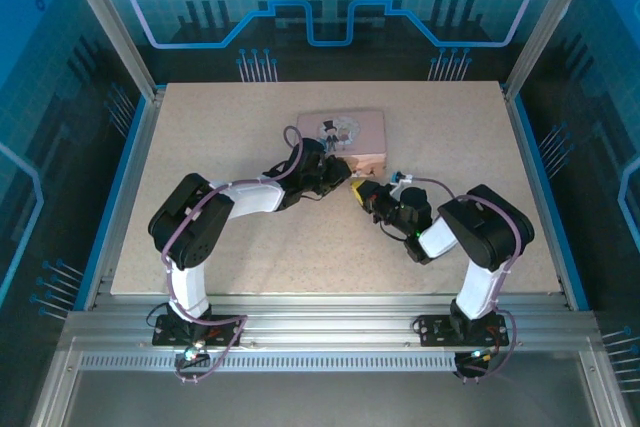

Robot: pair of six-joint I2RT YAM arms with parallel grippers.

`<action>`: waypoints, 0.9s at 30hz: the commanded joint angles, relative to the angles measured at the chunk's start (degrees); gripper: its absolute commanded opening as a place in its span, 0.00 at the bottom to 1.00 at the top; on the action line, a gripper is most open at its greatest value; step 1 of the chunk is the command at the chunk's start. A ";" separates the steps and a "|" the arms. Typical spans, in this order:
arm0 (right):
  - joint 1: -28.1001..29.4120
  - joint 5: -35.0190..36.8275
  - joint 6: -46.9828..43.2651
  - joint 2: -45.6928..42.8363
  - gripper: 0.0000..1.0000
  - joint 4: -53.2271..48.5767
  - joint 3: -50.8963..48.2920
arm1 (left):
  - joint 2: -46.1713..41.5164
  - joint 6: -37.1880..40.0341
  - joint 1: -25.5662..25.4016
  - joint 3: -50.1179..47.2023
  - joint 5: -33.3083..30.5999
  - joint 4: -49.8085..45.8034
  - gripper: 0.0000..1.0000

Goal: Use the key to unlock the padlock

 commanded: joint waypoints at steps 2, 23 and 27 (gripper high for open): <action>0.51 0.86 3.45 2.90 0.00 4.35 1.80 | -1.22 -2.78 -0.38 -0.67 5.14 4.23 0.03; 0.90 1.05 17.50 6.71 0.00 4.35 4.00 | -1.32 -4.02 -0.40 -1.51 7.28 7.23 0.00; -0.09 0.57 18.37 6.26 0.00 4.36 3.85 | -1.47 -4.05 -0.43 -1.85 7.60 7.56 0.00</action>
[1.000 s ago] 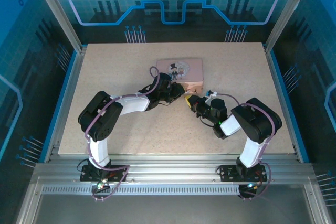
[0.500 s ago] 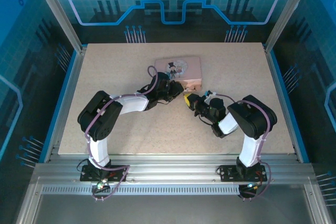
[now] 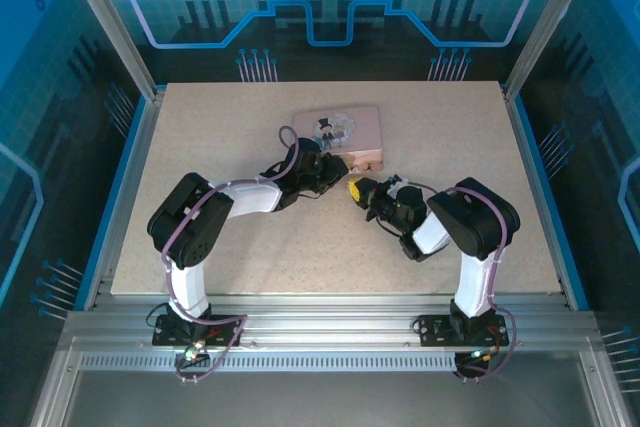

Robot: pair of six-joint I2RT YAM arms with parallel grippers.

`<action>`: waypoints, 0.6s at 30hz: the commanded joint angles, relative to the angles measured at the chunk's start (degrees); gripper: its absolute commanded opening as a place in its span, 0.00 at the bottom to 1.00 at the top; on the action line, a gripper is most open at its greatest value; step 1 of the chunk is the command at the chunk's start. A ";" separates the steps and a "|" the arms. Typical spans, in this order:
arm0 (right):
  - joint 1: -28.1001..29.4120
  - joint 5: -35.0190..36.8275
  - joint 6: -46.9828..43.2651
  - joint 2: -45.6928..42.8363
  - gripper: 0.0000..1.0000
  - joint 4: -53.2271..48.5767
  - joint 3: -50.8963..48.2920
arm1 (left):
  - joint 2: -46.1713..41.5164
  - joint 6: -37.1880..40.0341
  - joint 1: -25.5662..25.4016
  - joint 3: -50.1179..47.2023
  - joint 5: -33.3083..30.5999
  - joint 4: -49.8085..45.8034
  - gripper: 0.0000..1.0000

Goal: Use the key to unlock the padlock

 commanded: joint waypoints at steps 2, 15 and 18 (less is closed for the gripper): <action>-1.19 0.04 0.62 -0.13 0.00 -0.52 0.83 | -1.59 -2.07 -1.50 -0.75 7.36 4.37 0.00; 0.07 -1.61 -5.16 2.47 0.00 -6.16 9.08 | -0.80 -2.27 -2.81 0.70 9.48 4.31 0.00; 0.21 -1.14 -5.34 2.37 0.00 -5.93 9.17 | -1.23 -2.21 -2.91 0.13 9.60 4.33 0.00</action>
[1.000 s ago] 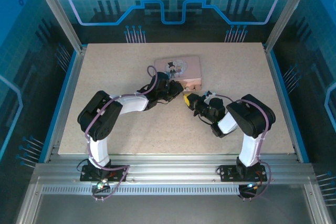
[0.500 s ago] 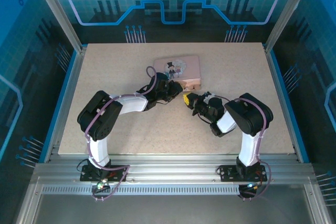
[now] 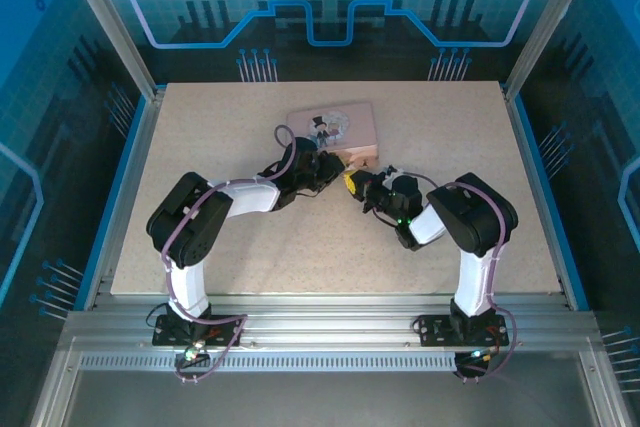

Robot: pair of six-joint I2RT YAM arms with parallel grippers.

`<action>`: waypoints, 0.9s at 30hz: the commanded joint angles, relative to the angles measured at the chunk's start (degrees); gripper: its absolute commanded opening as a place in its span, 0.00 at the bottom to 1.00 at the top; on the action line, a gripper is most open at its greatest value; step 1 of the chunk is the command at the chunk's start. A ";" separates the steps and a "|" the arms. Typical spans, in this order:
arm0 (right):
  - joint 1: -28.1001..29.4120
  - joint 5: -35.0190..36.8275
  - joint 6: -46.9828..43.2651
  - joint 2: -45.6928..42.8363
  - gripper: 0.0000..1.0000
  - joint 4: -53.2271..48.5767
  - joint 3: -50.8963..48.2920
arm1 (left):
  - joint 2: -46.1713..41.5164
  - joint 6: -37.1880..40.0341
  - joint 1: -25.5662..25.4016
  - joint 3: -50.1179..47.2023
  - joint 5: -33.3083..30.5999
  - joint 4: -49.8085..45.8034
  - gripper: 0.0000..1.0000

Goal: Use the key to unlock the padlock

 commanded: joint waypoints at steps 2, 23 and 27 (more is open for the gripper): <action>0.98 1.63 -1.72 1.10 0.00 -0.09 2.79 | -1.41 -1.58 -3.62 0.41 11.13 2.99 0.00; -6.79 -10.20 -29.35 -21.40 0.38 -36.30 -6.70 | -4.13 3.52 -0.89 1.80 4.97 -9.56 0.01; -6.64 -7.64 -43.95 -31.87 0.38 -56.66 -4.17 | -4.23 3.67 -1.15 2.66 5.08 -11.58 0.01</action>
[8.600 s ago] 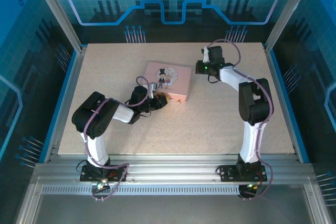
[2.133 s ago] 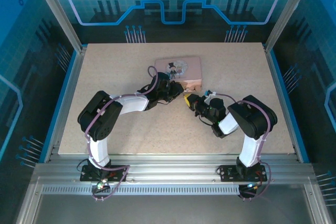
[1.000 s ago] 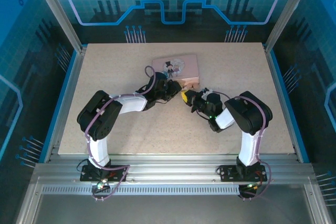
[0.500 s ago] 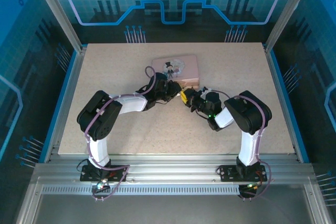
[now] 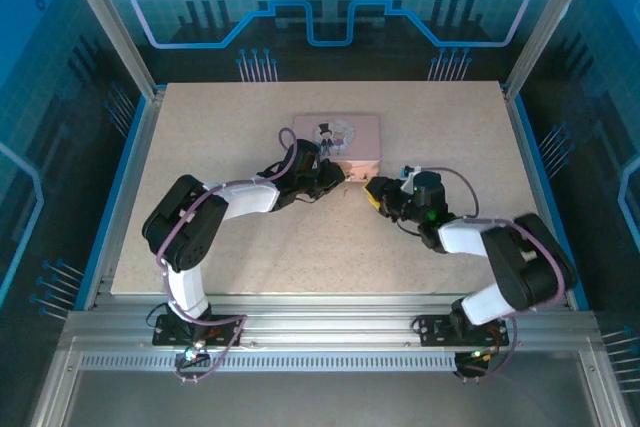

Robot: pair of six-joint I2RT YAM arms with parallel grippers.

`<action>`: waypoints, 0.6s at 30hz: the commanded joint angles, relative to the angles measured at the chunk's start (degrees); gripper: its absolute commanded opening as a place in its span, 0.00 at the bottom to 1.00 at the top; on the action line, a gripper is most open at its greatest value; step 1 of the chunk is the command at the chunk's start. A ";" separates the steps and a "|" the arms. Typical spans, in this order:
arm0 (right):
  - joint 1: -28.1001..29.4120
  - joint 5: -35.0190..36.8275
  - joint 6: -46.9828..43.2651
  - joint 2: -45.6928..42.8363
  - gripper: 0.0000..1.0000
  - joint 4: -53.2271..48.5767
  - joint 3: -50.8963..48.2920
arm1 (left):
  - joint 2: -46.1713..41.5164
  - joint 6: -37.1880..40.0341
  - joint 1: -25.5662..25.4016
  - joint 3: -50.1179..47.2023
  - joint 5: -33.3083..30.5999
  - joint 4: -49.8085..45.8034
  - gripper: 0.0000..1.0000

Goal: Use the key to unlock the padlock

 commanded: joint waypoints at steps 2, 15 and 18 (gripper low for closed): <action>0.11 2.35 -19.46 -8.15 0.37 -25.76 2.83 | -2.56 -0.60 -0.75 2.80 2.63 -3.66 0.01; 10.51 15.51 -47.57 -12.27 0.40 -41.26 13.64 | -4.14 -1.41 -1.06 3.34 3.87 -6.85 0.01; 12.37 17.12 -50.25 -10.21 0.42 -40.21 15.25 | -4.22 -1.75 -1.05 3.34 4.10 -7.09 0.01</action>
